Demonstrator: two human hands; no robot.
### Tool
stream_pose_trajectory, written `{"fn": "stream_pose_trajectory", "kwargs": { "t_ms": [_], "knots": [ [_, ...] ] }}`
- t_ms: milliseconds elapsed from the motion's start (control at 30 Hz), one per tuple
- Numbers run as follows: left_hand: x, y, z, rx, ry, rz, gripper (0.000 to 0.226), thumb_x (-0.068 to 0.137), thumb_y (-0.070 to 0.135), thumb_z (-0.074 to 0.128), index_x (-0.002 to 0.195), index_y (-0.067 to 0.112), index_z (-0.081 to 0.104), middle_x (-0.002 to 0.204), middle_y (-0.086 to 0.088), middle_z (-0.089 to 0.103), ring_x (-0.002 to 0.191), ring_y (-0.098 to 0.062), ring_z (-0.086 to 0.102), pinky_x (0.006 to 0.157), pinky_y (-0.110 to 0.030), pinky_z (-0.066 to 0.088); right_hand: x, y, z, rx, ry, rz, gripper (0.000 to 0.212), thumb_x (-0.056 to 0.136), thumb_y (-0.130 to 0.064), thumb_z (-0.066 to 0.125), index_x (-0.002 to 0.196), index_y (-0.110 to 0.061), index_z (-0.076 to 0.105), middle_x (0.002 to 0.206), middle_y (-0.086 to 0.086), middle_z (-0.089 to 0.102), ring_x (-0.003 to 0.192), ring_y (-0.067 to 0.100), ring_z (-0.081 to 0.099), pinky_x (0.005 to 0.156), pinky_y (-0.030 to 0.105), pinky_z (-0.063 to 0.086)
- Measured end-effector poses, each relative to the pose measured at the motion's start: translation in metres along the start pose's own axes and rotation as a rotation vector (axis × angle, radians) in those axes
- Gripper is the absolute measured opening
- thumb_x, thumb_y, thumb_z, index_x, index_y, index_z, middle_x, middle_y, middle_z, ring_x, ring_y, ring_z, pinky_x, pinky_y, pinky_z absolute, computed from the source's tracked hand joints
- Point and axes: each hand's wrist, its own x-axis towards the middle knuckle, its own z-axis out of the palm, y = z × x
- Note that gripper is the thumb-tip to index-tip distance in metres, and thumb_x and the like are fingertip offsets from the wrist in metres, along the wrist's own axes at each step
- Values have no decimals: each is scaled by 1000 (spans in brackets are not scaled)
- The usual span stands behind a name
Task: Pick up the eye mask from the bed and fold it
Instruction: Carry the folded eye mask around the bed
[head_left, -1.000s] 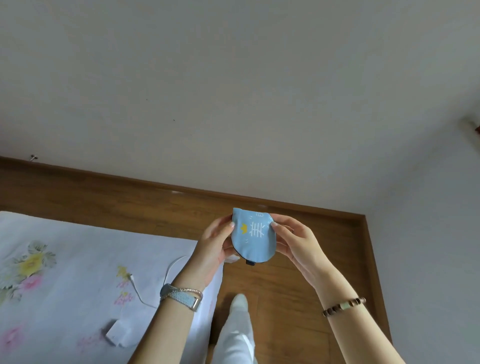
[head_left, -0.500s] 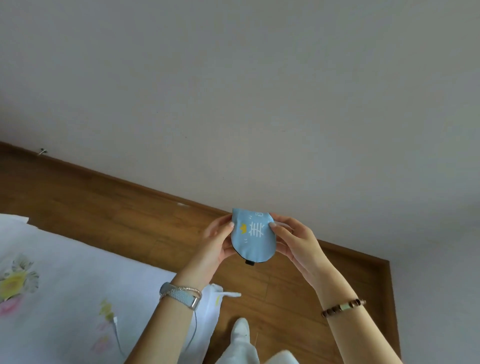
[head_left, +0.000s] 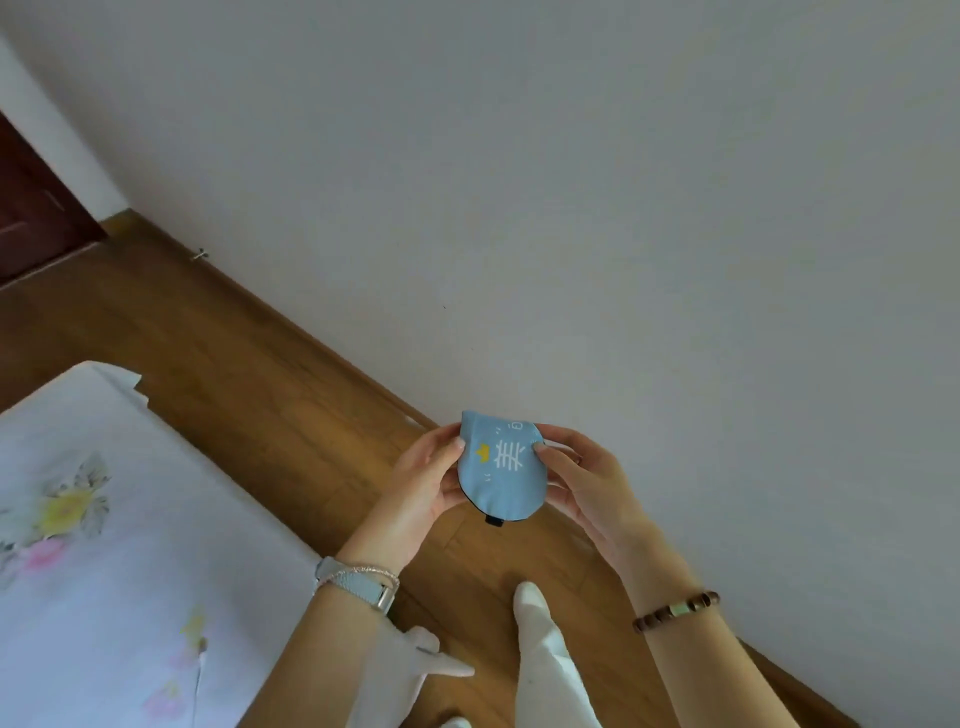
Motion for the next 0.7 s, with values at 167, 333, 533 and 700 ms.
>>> {"fn": "stream_pose_trajectory", "kwargs": {
  "t_ms": [167, 333, 533, 700],
  "knots": [
    [42, 23, 6, -117, 182, 52, 30, 99, 17, 54, 129, 15, 58, 123, -13, 68, 109, -26, 70, 80, -36, 58, 81, -37, 7, -108, -168, 39, 20, 93, -11, 64, 112, -14, 72, 93, 4, 80, 80, 14, 76, 66, 24, 59],
    [69, 43, 0, -187, 338, 132, 30, 102, 15, 49, 130, 12, 57, 120, -11, 71, 100, -22, 73, 73, -30, 59, 142, -69, 32, -189, -351, 45, 23, 95, -7, 61, 116, -8, 70, 98, 12, 77, 76, 13, 75, 63, 25, 60],
    [84, 75, -40, -157, 508, 219, 33, 98, 19, 54, 131, 13, 56, 126, -10, 67, 109, -24, 70, 87, -39, 60, 191, -88, 92, -276, -505, 67, 29, 97, -6, 57, 125, -4, 63, 108, 19, 72, 81, 17, 71, 69, 29, 61],
    [98, 96, -96, -201, 596, 245, 32, 98, 20, 55, 130, 13, 57, 125, -10, 68, 109, -24, 70, 89, -41, 59, 230, -89, 160, -342, -602, 51, 27, 96, -11, 60, 122, -9, 65, 113, 16, 73, 92, 21, 72, 72, 30, 61]
  ]
}}
